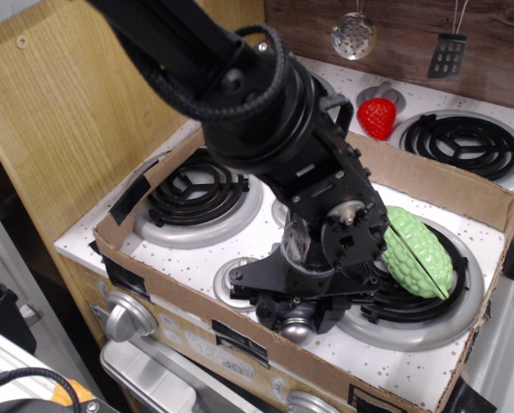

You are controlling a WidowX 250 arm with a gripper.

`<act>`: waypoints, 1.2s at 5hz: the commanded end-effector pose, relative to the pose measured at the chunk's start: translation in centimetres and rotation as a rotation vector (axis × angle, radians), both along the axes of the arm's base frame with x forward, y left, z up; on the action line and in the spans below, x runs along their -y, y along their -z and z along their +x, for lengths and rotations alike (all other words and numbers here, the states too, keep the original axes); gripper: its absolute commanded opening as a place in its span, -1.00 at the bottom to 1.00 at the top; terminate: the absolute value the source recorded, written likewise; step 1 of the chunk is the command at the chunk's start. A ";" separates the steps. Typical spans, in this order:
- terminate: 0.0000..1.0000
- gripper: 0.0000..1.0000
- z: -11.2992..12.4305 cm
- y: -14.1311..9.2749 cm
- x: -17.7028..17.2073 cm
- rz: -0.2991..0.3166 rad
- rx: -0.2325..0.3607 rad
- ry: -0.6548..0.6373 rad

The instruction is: Right pepper shaker

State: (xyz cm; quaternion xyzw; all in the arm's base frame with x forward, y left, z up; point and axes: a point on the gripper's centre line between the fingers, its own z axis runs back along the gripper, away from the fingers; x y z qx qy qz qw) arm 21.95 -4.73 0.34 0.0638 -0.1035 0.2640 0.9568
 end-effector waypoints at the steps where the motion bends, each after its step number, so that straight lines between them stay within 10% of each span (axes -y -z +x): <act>1: -1.00 -1.00 2.3 -3.4 -1.0 -0.066 -0.090 0.035; 6: -1.00 -1.00 7.4 -5.7 -5.9 -0.418 -0.629 -0.078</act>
